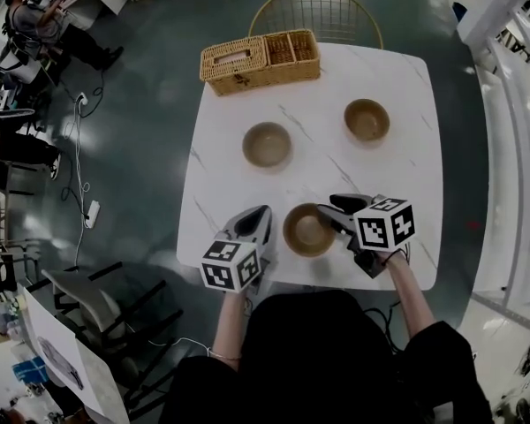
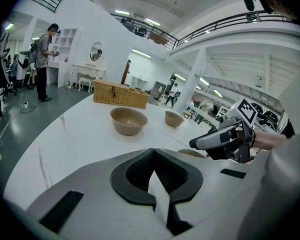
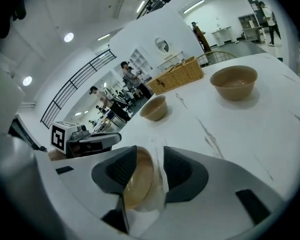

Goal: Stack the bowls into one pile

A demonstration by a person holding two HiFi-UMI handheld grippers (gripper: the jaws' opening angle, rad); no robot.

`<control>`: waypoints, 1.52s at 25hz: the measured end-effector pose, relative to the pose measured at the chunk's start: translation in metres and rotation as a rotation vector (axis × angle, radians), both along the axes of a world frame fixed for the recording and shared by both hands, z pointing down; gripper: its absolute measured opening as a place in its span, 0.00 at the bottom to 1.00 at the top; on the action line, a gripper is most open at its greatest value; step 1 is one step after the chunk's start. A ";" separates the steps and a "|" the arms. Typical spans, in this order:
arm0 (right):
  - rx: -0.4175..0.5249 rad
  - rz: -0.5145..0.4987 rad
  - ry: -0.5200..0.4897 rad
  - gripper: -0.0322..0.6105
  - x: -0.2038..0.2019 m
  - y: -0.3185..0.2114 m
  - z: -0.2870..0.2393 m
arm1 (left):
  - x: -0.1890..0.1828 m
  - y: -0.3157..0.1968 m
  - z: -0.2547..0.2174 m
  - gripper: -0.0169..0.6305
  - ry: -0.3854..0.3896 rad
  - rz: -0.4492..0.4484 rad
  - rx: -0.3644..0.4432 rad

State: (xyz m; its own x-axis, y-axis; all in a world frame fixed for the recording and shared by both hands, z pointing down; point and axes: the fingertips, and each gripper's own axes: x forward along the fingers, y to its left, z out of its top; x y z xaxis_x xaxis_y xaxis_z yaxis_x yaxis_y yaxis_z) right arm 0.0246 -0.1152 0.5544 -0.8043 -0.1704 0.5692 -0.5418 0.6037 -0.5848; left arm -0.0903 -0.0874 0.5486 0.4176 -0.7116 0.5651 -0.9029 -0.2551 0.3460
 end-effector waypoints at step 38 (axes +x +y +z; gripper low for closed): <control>-0.014 0.013 -0.042 0.10 -0.040 -0.039 -0.017 | -0.045 -0.021 0.001 0.05 0.025 -0.094 0.018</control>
State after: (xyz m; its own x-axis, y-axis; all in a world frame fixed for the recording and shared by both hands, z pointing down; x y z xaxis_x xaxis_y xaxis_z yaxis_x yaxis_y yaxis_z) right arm -0.0157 -0.1541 0.5375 -0.8256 -0.1733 0.5370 -0.5240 0.5886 -0.6156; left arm -0.1355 -0.1082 0.5499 0.3623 -0.7580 0.5424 -0.9143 -0.1759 0.3648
